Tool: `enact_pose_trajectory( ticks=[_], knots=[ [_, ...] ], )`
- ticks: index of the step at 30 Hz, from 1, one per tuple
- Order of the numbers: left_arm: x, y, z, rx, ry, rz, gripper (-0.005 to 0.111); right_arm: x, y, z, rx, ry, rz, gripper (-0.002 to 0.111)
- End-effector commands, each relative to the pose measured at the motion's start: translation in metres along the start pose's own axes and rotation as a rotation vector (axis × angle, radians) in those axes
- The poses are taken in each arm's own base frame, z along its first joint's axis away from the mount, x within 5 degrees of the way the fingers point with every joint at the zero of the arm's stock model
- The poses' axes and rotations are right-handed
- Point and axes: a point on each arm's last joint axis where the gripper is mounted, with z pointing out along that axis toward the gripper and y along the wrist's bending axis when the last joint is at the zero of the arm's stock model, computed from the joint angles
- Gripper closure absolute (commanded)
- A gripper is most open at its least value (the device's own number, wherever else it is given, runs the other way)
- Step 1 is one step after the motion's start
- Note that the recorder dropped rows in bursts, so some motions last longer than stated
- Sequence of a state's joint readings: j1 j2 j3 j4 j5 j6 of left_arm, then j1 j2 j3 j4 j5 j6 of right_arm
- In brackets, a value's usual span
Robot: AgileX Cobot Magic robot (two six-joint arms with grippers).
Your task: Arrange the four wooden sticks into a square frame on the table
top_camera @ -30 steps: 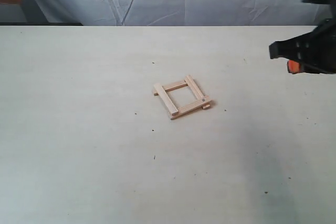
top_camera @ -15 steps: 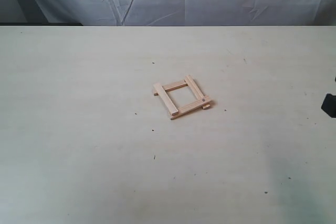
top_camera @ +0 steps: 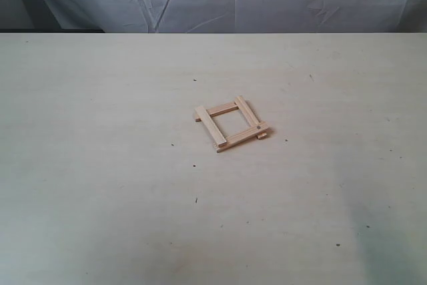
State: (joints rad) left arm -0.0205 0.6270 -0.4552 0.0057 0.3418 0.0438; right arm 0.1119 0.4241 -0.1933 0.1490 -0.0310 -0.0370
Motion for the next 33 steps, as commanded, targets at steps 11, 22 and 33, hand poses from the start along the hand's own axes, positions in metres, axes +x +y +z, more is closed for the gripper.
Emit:
enact_pose_trajectory(
  ticks=[11,22,33],
  knots=[
    [0.001,0.000,0.000,-0.004,-0.004,0.011,0.107,0.049,-0.012,-0.032,0.099,-0.076,-0.087,0.108],
    [0.001,0.000,0.000,-0.004,-0.004,0.011,0.107,0.065,-0.014,-0.037,0.113,0.075,-0.152,0.108],
    [0.001,0.000,0.000,-0.005,-0.006,0.013,0.107,0.068,-0.014,-0.038,0.116,0.105,-0.117,0.108]
  ],
)
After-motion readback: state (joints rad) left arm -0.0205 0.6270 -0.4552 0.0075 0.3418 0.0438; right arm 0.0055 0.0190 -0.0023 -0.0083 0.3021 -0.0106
